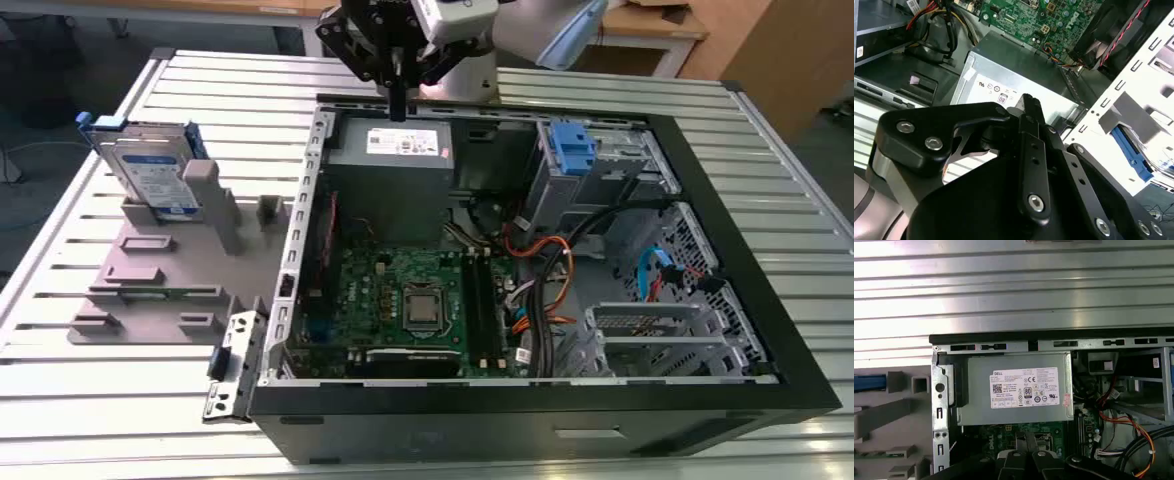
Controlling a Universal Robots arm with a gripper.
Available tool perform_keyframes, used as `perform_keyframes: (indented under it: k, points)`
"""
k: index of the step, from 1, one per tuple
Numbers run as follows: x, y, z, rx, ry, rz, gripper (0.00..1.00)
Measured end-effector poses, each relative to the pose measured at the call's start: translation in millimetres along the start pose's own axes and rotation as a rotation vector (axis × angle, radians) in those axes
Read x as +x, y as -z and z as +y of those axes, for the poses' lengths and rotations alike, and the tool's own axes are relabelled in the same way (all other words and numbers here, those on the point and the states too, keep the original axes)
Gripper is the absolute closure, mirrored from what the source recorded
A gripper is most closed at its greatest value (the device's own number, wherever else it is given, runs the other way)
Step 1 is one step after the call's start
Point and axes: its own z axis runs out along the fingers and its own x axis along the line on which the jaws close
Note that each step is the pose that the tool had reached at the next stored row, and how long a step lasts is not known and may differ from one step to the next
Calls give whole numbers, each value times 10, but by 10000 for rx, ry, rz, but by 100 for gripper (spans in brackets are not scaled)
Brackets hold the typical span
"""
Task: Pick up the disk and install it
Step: 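Reach for the disk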
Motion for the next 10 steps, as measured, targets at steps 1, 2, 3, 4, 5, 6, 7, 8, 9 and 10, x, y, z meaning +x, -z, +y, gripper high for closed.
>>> perform_keyframes:
  k: [1, 2, 3, 4, 5, 6, 7, 8, 9, 10]
  points:
    - [0, 0, 0, 0, 0, 0, 89]
    - [0, 0, 0, 0, 0, 0, 89]
    - [0, 0, 0, 0, 0, 0, 89]
    - [0, 0, 0, 0, 0, 0, 89]
    - [1, 0, 0, 0, 0, 0, 89]
    - [6, 0, 0, -1, -1, 0, 89]
    - [12, -1, -1, -2, -1, -1, 89]
    - [18, 0, -1, 0, -1, -1, 89]
    - [24, 0, -2, 0, 0, 0, 89]
    - [32, 0, -2, 0, 0, 0, 89]
